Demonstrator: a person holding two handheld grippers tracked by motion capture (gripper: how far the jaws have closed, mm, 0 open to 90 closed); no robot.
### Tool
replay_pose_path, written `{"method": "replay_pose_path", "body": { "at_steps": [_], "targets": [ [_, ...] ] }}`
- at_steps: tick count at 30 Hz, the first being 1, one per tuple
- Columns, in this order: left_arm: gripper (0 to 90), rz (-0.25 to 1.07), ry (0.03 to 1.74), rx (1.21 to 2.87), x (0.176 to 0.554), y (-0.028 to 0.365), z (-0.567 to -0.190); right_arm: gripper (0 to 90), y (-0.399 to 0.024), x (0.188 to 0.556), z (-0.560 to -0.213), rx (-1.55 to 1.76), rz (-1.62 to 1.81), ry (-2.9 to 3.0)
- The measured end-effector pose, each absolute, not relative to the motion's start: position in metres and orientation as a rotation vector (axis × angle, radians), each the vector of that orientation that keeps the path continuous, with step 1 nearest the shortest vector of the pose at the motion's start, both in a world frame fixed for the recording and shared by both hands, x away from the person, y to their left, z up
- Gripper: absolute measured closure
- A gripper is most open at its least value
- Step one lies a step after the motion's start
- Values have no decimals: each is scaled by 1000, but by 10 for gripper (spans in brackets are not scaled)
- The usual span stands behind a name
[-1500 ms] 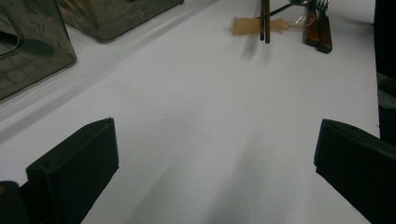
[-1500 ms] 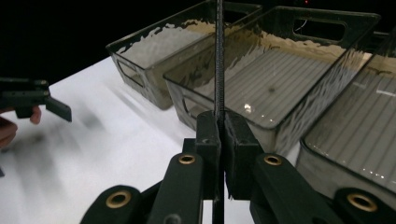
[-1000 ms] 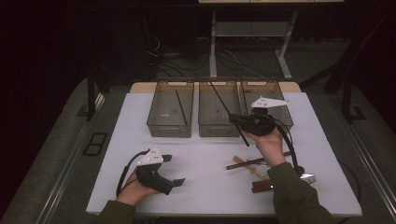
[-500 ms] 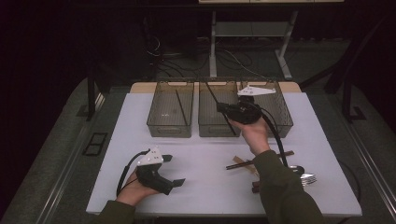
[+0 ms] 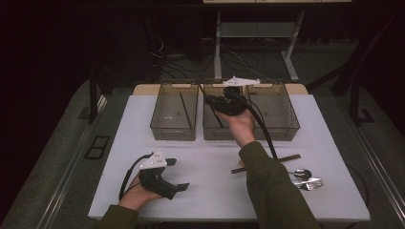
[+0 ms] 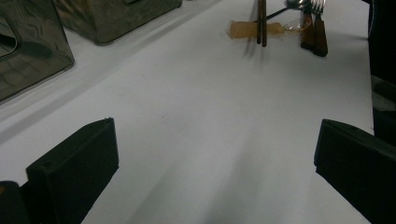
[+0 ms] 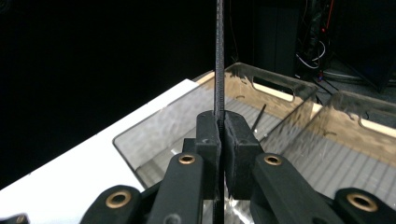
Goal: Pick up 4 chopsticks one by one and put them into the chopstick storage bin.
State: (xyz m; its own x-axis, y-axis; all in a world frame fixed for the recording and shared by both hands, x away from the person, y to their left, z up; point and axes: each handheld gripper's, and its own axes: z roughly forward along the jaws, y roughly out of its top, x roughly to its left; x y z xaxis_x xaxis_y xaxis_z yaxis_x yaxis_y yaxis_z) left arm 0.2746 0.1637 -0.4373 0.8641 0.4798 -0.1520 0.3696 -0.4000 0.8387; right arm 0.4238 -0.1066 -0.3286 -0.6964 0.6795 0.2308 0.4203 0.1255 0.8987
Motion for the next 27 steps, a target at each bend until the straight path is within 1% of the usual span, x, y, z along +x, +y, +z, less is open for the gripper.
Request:
{"method": "replay_pose_path", "body": {
  "at_steps": [13,18,27],
  "targets": [
    [0,125,614,2030,275,164,-437,851,-66,448,-327,1092,1606,2141],
    [0,125,613,2019,275,164,-437,851,-44,457,-337,1098,1593,2168],
    [0,118,610,2018,275,165,-436,851,-18,464,-356,1117,1579,2202]
  ]
}}
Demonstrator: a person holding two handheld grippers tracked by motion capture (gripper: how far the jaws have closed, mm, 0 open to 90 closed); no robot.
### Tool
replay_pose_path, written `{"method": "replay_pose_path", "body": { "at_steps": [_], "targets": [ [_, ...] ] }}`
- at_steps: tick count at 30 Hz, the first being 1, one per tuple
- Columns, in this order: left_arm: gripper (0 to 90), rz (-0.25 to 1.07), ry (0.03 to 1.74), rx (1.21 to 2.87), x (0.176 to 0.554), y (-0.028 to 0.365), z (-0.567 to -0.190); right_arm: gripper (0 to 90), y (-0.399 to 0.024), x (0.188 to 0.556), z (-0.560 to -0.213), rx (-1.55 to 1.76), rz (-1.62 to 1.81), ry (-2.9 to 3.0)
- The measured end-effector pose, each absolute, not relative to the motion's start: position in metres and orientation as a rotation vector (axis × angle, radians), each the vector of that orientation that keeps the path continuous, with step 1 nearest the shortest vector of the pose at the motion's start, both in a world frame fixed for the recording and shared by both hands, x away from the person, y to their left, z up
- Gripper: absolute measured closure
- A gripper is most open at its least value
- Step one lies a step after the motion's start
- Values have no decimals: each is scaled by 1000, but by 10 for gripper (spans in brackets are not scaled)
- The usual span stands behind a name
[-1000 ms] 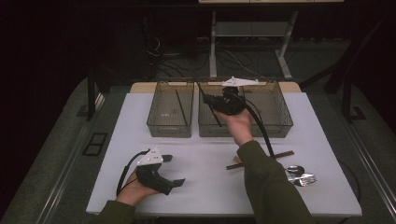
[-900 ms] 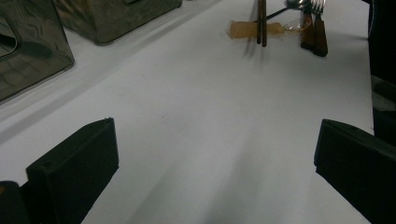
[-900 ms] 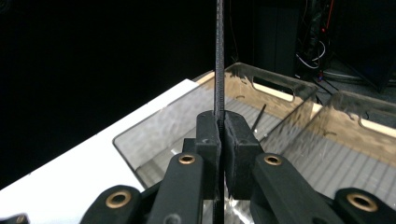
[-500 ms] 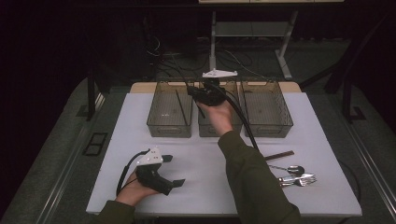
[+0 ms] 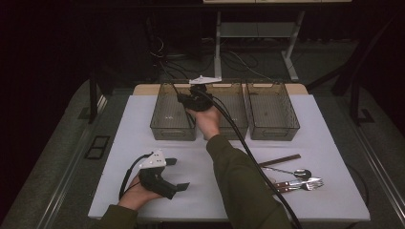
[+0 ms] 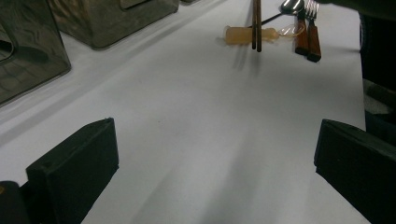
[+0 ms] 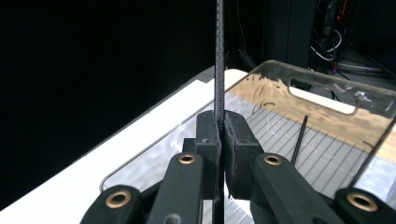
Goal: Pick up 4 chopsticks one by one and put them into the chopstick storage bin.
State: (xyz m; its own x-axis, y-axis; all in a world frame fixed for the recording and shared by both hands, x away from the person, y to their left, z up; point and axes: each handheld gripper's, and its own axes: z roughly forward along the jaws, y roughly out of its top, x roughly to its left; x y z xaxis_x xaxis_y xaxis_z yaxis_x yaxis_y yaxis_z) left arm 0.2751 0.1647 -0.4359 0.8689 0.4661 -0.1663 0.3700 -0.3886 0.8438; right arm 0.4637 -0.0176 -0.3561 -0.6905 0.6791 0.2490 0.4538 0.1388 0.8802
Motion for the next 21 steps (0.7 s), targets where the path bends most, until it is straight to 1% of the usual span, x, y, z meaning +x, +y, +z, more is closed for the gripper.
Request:
{"method": "replay_pose_path", "body": {
  "at_steps": [8,21],
  "targets": [
    [0,116,611,2012,275,166,-435,851,-4,466,-371,1125,1539,2229],
    [0,114,607,2012,275,165,-435,848,2,466,-387,1146,1422,2293]
  ]
}}
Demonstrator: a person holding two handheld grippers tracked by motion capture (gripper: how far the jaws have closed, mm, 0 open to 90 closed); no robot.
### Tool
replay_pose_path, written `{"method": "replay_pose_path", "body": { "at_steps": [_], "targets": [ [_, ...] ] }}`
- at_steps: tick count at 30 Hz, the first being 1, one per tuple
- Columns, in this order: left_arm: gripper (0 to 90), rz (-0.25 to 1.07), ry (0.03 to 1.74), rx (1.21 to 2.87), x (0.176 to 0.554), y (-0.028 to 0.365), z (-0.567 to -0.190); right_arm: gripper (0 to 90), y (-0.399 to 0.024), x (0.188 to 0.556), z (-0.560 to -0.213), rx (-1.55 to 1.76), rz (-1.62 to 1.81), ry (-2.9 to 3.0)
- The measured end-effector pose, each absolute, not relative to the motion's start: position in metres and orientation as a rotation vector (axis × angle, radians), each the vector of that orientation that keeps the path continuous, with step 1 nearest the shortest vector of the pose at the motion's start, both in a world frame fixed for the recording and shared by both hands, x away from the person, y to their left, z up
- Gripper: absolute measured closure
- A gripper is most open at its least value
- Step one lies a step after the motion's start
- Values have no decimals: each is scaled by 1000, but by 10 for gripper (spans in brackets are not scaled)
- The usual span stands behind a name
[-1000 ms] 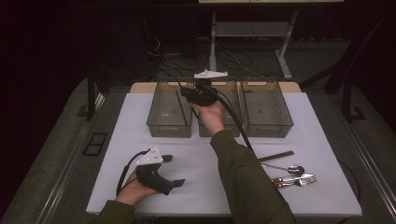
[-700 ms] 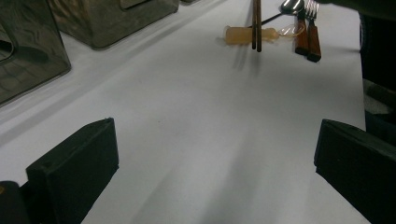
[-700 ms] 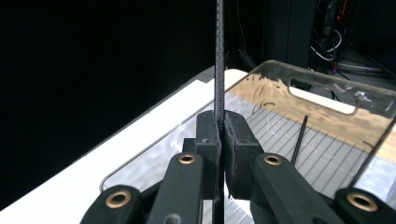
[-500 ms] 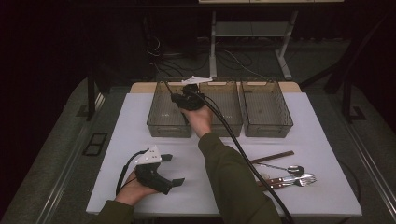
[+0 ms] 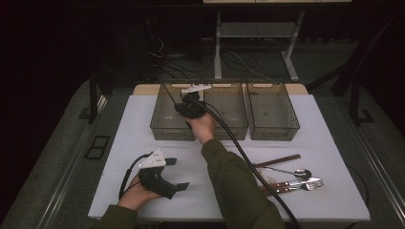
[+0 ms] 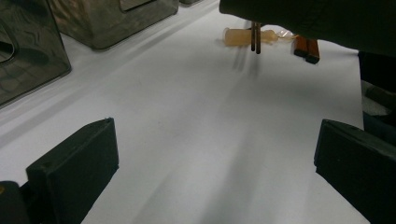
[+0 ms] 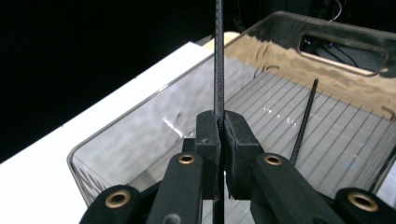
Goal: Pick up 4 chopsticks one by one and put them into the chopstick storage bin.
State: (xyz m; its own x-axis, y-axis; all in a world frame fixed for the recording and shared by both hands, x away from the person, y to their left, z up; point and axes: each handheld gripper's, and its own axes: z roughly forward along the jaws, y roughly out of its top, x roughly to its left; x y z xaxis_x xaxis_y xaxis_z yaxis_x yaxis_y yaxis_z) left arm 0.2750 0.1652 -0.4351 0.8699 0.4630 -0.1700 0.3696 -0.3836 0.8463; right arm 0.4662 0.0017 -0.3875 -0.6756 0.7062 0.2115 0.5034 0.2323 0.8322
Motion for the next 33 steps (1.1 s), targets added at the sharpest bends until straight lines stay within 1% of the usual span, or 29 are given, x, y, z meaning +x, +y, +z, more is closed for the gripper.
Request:
{"method": "replay_pose_path", "body": {
  "at_steps": [2,3,4,5,11,12,14,15,16,19,23,26,29,33],
  "targets": [
    [0,114,608,2009,275,165,-436,843,3,467,-389,1151,1397,2304],
    [0,113,609,2008,275,165,-436,757,3,467,-391,1171,1383,2308],
    [0,114,609,2008,275,165,-436,727,3,467,-391,1172,1387,2318],
    [0,113,608,2008,275,165,-436,727,3,467,-391,1172,1387,2318],
    [0,119,603,2011,276,165,-436,633,1,465,-386,1122,1375,2333],
    [0,118,605,2010,275,165,-436,633,1,465,-386,1122,1375,2333],
    [0,118,605,2010,276,165,-436,592,-1,463,-381,1110,1372,2346],
    [0,118,605,2011,276,166,-436,592,-1,463,-381,1110,1372,2346],
    [0,119,604,2012,276,166,-436,566,-4,463,-379,1110,1368,2372],
    [0,117,607,2010,275,165,-436,546,-7,462,-376,1097,1358,2392],
    [0,117,608,2010,275,165,-436,507,-15,458,-368,1084,1357,2409],
    [0,122,604,2014,276,165,-436,445,-23,455,-363,1087,1371,2414],
    [0,116,611,2010,275,165,-436,410,-36,450,-357,1082,1381,2445],
    [0,117,612,2008,275,164,-436,401,-46,445,-352,1067,1375,2459]
  ]
}}
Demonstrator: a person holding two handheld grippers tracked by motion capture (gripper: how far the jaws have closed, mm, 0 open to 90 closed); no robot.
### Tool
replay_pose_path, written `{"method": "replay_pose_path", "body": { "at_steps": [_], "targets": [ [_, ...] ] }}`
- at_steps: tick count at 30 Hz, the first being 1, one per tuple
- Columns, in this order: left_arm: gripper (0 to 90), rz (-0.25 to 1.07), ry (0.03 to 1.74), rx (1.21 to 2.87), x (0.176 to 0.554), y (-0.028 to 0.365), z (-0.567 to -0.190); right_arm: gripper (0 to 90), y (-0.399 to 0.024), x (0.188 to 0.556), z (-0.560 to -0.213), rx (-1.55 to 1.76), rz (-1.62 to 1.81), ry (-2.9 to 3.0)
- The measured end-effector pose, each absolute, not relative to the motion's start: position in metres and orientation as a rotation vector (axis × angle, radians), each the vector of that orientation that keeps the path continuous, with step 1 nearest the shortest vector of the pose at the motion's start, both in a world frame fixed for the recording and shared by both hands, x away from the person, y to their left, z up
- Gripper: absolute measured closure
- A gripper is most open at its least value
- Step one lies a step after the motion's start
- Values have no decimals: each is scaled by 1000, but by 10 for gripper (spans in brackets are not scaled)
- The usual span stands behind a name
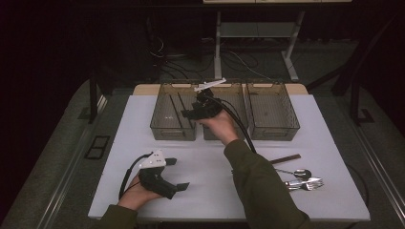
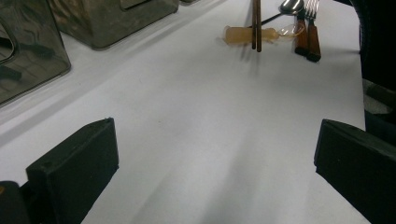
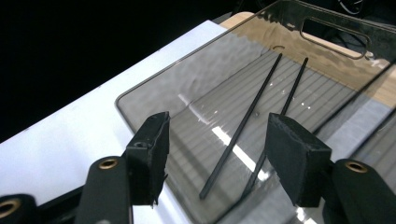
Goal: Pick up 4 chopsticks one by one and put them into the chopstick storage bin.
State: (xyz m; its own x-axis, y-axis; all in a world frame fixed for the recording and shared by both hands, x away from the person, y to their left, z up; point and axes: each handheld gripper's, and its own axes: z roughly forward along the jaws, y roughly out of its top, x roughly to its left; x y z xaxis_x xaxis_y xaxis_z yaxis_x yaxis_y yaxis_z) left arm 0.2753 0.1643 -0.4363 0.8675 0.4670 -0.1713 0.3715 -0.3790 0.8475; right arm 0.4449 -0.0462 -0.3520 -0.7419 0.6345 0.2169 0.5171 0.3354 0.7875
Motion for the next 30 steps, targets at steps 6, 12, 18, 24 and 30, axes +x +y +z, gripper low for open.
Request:
{"method": "replay_pose_path", "body": {
  "at_steps": [6,12,18,24,30],
  "targets": [
    [0,119,608,2014,275,165,-436,374,-69,435,-345,1047,1349,2474],
    [0,120,615,2017,275,164,-437,328,-95,424,-340,1045,1354,2451],
    [0,117,621,2020,275,164,-437,313,-120,410,-337,1008,1362,2448],
    [0,121,616,2027,275,165,-437,310,-146,394,-337,988,1376,2448],
    [0,121,620,2030,275,165,-437,306,-169,380,-341,968,1386,2451]
  ]
}}
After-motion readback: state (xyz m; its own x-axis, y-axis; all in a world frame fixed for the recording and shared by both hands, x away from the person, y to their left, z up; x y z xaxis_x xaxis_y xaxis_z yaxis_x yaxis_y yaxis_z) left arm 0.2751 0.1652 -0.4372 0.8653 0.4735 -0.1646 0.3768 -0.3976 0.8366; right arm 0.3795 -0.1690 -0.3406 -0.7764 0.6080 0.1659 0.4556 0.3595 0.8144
